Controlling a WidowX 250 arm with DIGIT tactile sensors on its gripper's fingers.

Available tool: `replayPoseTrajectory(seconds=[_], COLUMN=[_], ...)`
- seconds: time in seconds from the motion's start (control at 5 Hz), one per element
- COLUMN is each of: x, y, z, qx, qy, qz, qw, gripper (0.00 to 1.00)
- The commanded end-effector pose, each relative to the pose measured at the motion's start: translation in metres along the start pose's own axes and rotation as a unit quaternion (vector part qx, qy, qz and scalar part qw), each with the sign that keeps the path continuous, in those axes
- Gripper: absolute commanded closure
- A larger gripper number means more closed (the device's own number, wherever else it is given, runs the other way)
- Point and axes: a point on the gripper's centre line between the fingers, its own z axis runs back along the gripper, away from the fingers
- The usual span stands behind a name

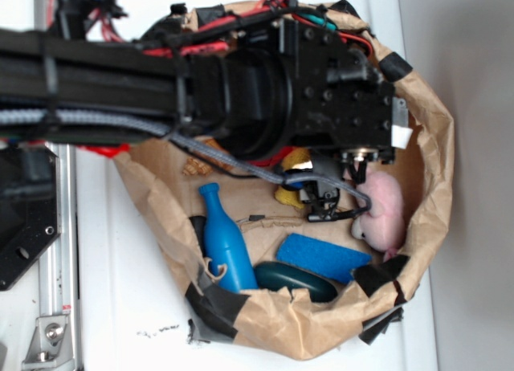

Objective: Grab the yellow cloth.

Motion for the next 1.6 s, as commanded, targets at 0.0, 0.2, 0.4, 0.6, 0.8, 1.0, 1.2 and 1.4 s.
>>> replayPoseTrajectory(seconds=[0.0, 0.2, 0.4, 0.6, 0.8, 1.0, 1.2, 1.4], x=[-0.01, -0.019, -0.036, -0.047, -0.043, -0.049, -0.056, -0.064], y=[0.002, -0.005, -0.008, -0.004, 0.004, 0.008, 0.007, 0.001], z=[0.025, 0.076, 0.128, 0.178, 0.19, 0.181, 0.167, 0.146], qx=[-0.008, 0.02, -0.02, -0.037, -0.032, -0.031, -0.028, -0.022], qy=[-0.039, -0.062, -0.084, -0.095, -0.072, -0.055, -0.031, -0.009], qz=[-0.005, -0.033, -0.051, -0.029, -0.007, 0.01, 0.018, 0.031], qw=[0.999, 0.997, 0.995, 0.994, 0.997, 0.998, 0.999, 0.999], gripper=[1.0, 1.0, 1.0, 1.0, 1.0, 1.0, 1.0, 1.0])
